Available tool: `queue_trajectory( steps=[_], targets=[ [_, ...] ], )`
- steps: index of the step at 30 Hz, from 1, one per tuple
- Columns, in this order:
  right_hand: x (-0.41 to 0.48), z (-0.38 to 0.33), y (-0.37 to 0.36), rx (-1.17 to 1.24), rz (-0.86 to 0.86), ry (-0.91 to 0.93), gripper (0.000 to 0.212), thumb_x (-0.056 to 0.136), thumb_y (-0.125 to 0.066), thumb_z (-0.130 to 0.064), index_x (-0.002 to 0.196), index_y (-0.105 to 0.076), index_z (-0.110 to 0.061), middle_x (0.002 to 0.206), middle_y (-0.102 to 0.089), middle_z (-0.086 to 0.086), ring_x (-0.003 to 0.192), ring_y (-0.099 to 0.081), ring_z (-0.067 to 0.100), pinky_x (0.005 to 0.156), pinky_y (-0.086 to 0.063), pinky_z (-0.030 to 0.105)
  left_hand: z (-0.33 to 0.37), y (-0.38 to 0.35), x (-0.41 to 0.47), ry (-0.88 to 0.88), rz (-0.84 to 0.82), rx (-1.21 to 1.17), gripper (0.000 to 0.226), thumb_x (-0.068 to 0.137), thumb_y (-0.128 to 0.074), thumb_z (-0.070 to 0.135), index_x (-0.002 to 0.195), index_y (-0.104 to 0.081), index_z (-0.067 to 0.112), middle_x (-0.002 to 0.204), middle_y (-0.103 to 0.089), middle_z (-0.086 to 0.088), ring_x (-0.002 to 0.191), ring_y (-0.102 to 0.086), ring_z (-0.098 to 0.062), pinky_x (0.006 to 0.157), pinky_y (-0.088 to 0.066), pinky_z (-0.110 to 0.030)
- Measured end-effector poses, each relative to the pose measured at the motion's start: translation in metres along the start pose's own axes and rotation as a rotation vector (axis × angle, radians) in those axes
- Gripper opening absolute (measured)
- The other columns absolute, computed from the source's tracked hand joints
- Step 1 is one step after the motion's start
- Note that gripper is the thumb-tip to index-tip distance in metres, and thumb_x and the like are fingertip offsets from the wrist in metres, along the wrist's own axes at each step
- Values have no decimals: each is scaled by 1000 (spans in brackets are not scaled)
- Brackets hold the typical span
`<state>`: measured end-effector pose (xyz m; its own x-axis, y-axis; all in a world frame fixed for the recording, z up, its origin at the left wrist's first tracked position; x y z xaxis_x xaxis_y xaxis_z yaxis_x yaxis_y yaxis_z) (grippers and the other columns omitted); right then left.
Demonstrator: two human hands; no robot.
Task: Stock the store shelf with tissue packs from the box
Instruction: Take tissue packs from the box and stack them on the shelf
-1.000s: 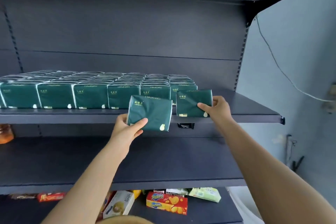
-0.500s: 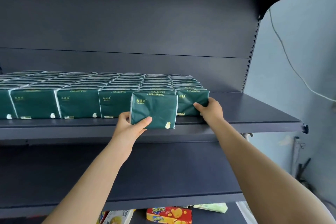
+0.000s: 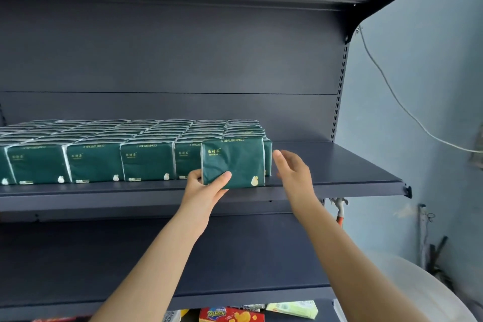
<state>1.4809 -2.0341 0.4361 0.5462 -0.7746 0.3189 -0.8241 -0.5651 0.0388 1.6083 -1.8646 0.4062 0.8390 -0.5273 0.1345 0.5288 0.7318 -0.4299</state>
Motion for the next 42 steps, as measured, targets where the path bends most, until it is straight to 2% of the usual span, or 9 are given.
queue_trajectory(
  steps=[3, 7, 10, 14, 17, 22, 26, 31, 42],
  targets=[
    [-9, -3, 8, 93, -65, 9, 46, 90, -57, -40, 128, -54, -14, 123, -62, -3, 113, -58, 10, 100, -46, 32, -13, -28, -3, 12, -17, 1, 29, 83, -66, 1, 102, -45, 8, 109, -63, -11, 95, -66, -16, 79, -51, -25],
    [-3, -8, 25, 110, -93, 65, 24, 86, -67, -23, 108, -63, -13, 96, -71, 0, 82, -67, 9, 66, -53, 19, -29, -58, -3, 4, -42, 104, 35, 81, -70, 3, 106, -46, 10, 109, -65, -10, 97, -66, -17, 79, -51, -26],
    [10, -8, 47, 107, -62, 67, 19, 82, -72, -16, 99, -65, -11, 89, -73, 4, 75, -67, 11, 58, -51, 22, -24, -72, 4, -88, -26, 295, 34, 79, -73, 11, 103, -50, 14, 106, -66, -5, 92, -65, -11, 78, -50, -20],
    [41, -10, 78, 90, -28, 73, 10, 81, -73, -15, 88, -66, -17, 84, -73, 0, 71, -68, 9, 57, -52, 21, 13, -90, 16, -453, -14, 714, 29, 83, -69, 25, 105, -52, 17, 108, -60, 3, 101, -57, -12, 85, -43, -14],
    [72, -11, 92, 62, 0, 69, 13, 82, -72, -17, 92, -64, -17, 89, -72, 1, 77, -69, 13, 63, -58, 29, 35, -116, 25, -873, 16, 1348, 50, 89, -51, 46, 118, -57, 6, 122, -58, -6, 116, -52, -23, 102, -38, -32],
    [136, -3, 98, -53, 69, 83, 21, 85, -70, -21, 101, -64, -9, 92, -70, 3, 76, -67, 15, 60, -56, 25, 8, -124, 75, -929, -53, 1912, 74, 84, -29, 61, 119, -58, 2, 120, -62, -14, 116, -57, -32, 106, -37, -52],
    [193, 16, 82, -231, 70, 67, 19, 86, -67, -24, 94, -62, -8, 89, -67, 4, 75, -64, 18, 68, -56, 36, -1, -121, 84, -1078, -6, 1937, 71, 83, -32, 63, 121, -49, 6, 117, -64, -11, 111, -60, -28, 104, -30, -46],
    [259, 52, 43, -504, 40, 45, 31, 86, -65, -29, 102, -63, -2, 91, -67, 10, 80, -61, 26, 64, -42, 29, 6, -120, 77, -1246, 66, 1779, 68, 79, -41, 64, 120, -49, 10, 116, -64, -8, 106, -61, -25, 96, -33, -38],
    [336, 103, 2, -714, 21, 7, 37, 91, -58, -29, 114, -55, -1, 114, -59, 17, 102, -57, 33, 71, -38, 30, 2, -117, 81, -1306, 81, 1720, 64, 76, -44, 65, 115, -51, 14, 114, -64, -3, 109, -48, -20, 96, -31, -37]
  ],
)
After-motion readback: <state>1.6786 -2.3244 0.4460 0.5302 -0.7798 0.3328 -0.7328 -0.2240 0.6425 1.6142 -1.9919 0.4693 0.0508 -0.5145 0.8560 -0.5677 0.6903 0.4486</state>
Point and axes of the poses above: each hand's wrist, its own x-axis towards the middle knuckle, its own y-axis out of the back of the hand, z = x × y, the point moved 10 cm from there along x, towards the middle knuckle
